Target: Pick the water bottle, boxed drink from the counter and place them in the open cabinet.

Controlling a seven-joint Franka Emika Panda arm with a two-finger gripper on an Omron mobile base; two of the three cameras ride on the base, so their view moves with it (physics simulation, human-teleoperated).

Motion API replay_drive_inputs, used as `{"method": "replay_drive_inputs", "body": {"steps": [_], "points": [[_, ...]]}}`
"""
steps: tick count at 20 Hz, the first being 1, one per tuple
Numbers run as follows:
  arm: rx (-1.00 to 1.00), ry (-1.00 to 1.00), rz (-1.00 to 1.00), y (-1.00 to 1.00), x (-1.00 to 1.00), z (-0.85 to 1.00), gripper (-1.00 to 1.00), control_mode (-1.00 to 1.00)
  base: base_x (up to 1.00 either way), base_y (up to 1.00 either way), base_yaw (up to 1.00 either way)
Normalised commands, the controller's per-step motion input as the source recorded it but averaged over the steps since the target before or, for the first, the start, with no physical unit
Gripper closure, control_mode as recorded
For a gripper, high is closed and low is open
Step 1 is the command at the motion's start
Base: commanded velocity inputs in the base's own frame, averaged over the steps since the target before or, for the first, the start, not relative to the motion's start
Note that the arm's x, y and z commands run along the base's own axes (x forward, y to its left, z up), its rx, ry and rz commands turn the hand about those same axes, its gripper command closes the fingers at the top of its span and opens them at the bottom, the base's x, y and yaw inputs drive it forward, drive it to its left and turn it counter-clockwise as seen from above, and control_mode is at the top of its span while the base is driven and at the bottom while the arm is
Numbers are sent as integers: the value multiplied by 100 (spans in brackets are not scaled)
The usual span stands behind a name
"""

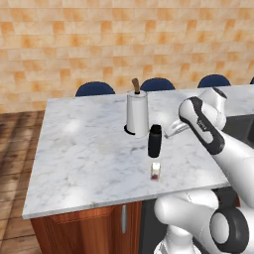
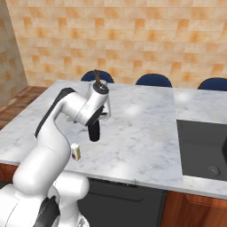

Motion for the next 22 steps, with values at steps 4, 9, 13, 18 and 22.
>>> {"method": "replay_drive_inputs", "body": {"steps": [4,9,13,18,22], "points": [[0,0,11,0,0,-48,-100,-100,0,0,0],[0,-1,8,0,0,-41,-100,-100,0,0,0],[1,-4,9,0,0,-47,-100,-100,0,0,0],[6,-6,13,0,3,-52,-100,-100,0,0,0],[12,-7,15,0,1,-52,-100,-100,0,0,0]]}}
